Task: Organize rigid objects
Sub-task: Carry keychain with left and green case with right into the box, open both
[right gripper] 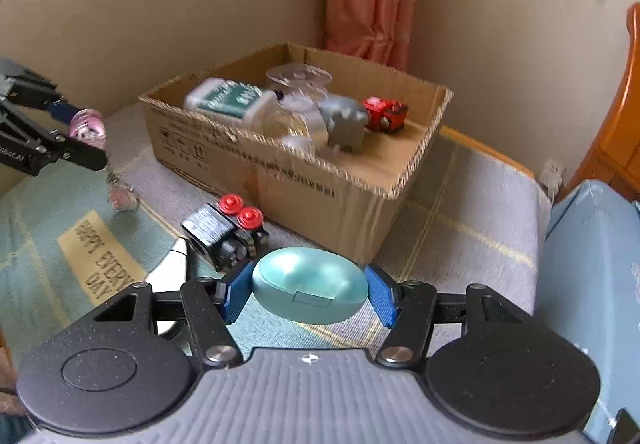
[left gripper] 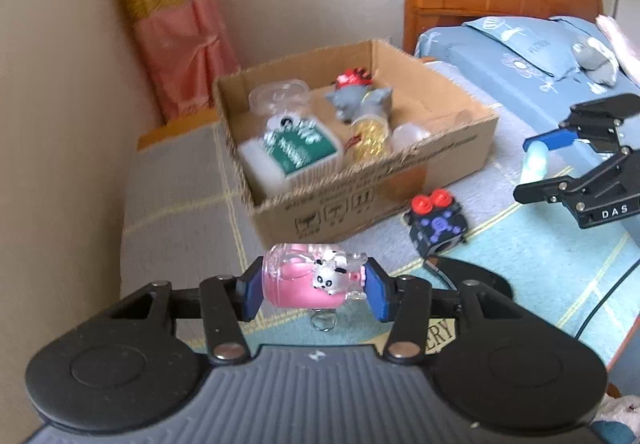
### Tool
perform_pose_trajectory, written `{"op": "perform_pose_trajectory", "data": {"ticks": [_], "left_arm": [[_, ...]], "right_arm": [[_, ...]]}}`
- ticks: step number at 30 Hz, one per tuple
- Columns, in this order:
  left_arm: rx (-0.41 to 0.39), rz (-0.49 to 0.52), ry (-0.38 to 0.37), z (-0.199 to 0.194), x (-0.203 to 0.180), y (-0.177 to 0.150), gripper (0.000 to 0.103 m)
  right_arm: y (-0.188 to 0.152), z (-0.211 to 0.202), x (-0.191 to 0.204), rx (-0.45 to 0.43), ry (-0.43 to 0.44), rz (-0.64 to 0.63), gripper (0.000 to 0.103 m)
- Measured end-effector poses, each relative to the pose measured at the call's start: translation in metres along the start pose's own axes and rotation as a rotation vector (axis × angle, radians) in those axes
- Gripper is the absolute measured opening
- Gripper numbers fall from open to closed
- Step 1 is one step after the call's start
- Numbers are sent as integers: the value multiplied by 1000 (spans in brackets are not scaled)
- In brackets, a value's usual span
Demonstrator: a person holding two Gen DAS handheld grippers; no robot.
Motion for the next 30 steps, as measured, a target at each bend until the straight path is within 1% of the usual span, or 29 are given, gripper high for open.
{"op": "perform_pose_trajectory", "data": {"ticks": [5,9,15,17,21,28,30], "left_arm": [[-24,38,-30,-20,-3,22,49],[-61,49,-48,-34,-2,43,49],[-122,77,-45,-42,1,81,49],[-140,79,-34,-39,4,96,49],[-151,70,-12,-24,13,122,49],[-116,30,36,14,31,148,49],[-105,15,42,24,35,151,49]], "right_arm": [[17,-19,-4,-47,19,6,66],[35,-29,-9,-96,8,0,66],[66,-25,-20,-140,-12,12,66],[75,-18,-23,-141,-21,11,66],[88,0,-32,-129,-30,36,66],[99,33,-43,-108,-56,66,66],[100,41,-46,-91,-47,88,66]]}}
Point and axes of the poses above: each gripper's, at about its wrist camera, not at the fingertips, and z roughly the way its jaws point, x to its left, y to its top, the point moved 3 cm from there along z, roughly the way its jaws point, and after that the axes turned 1 degree about z, right-handed, at the moved point
